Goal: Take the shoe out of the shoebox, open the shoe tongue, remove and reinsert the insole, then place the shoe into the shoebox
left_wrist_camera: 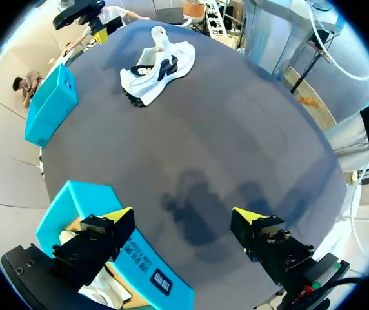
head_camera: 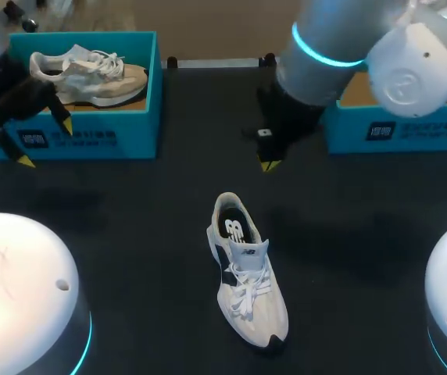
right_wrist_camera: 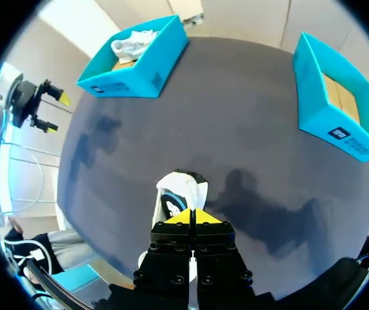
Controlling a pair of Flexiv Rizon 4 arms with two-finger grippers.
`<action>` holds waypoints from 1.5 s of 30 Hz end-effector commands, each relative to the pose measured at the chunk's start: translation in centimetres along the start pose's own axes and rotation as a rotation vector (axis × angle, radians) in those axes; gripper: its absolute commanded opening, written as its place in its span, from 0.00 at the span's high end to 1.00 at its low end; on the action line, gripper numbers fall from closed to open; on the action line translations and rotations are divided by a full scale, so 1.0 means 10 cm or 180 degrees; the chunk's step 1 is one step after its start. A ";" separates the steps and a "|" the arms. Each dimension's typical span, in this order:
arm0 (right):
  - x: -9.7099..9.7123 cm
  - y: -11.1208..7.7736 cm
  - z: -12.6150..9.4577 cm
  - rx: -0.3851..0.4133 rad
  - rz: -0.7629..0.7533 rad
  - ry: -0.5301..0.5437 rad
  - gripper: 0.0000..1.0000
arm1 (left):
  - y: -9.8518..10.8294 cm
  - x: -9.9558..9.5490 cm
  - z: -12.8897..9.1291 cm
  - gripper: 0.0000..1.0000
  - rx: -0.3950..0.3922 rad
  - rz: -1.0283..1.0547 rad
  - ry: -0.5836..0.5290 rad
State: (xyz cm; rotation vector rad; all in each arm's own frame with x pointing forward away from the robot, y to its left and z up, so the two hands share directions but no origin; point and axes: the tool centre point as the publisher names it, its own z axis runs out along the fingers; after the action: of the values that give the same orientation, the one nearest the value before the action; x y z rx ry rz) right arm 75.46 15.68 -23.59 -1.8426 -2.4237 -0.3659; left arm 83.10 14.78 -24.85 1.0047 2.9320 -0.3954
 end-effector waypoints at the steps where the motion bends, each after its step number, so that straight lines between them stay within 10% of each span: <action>1: 0.06 0.02 0.03 0.0004 0.0004 -0.0223 1.00 | 0.00 -0.02 0.01 0.00 -0.0005 -0.0001 0.0014; 23: 0.47 -0.36 0.55 -0.0022 -0.0183 -0.0419 1.00 | 0.26 -0.08 -0.18 0.00 0.0035 0.0427 -0.0003; 45: 0.43 -0.41 0.96 0.0083 -0.0047 -0.0647 1.00 | 0.26 -0.08 -0.18 0.00 0.0035 0.0427 -0.0003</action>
State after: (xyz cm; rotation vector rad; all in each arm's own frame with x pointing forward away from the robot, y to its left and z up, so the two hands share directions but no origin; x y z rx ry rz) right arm 71.15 19.98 -31.46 -1.9321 -2.5502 -0.1514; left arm 85.53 16.72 -23.66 1.1924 2.8420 -0.4124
